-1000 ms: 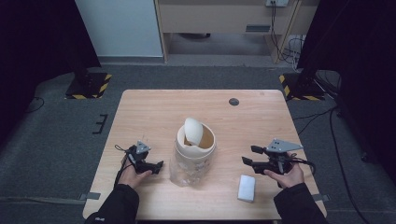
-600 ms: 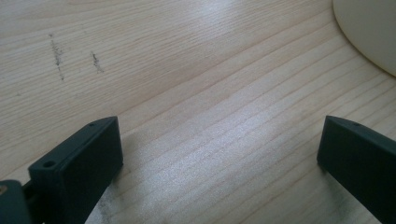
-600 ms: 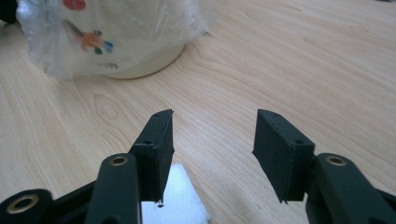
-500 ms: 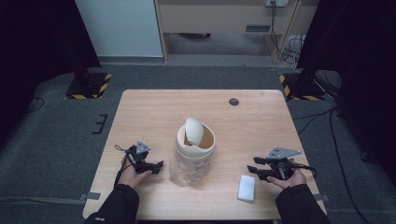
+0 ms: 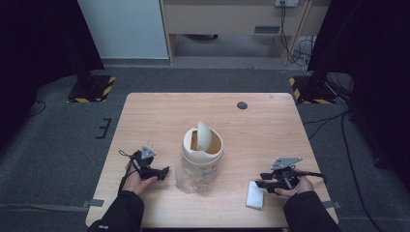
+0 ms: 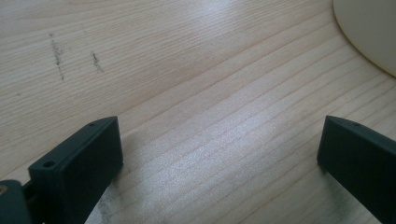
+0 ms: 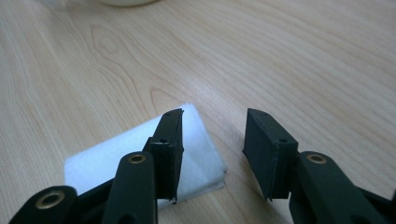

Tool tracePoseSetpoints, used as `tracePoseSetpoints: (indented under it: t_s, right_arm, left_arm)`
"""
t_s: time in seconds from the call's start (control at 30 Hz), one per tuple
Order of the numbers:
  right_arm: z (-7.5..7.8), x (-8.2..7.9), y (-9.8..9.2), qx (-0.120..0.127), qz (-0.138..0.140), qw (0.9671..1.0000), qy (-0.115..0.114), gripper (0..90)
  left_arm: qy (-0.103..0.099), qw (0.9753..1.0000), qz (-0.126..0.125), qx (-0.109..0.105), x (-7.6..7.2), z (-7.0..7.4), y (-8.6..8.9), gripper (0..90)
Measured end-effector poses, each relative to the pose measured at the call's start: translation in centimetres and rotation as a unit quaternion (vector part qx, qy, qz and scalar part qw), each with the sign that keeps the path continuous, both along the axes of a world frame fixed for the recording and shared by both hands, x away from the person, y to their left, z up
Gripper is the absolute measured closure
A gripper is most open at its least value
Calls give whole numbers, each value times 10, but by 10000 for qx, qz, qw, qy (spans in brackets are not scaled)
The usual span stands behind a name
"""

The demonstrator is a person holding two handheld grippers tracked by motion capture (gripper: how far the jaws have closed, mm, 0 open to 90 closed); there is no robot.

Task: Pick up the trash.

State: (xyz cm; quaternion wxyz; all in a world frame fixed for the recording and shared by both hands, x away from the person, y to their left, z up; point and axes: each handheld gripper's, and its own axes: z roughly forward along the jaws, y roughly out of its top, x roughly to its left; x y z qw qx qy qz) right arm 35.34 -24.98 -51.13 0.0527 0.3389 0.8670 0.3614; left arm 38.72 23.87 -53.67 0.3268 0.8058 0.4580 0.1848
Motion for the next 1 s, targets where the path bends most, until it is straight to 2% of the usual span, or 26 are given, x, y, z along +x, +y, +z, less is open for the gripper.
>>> tracePoseSetpoints:
  t_s: [0.37,0.6,0.7,0.87,1.0]
  right_arm:
    - [-5,-2,0,-270,92,9994,198,590]
    - [-5,-5,1,-341,97,9993,112,623]
    - [-4,-8,4,-448,123,9989,108,684]
    - [-4,-10,5,-392,14,9989,259,780]
    - [-4,-10,6,-395,-66,9988,281,841]
  left_arm:
    - [0,10000,1,0,0,0,0,0]
    - [-1,10000,0,0,0,0,0,0]
    - [-1,10000,1,-1,0,0,0,0]
    - [-2,10000,6,2,0,0,0,0]
    - [-2,10000,6,2,0,0,0,0]
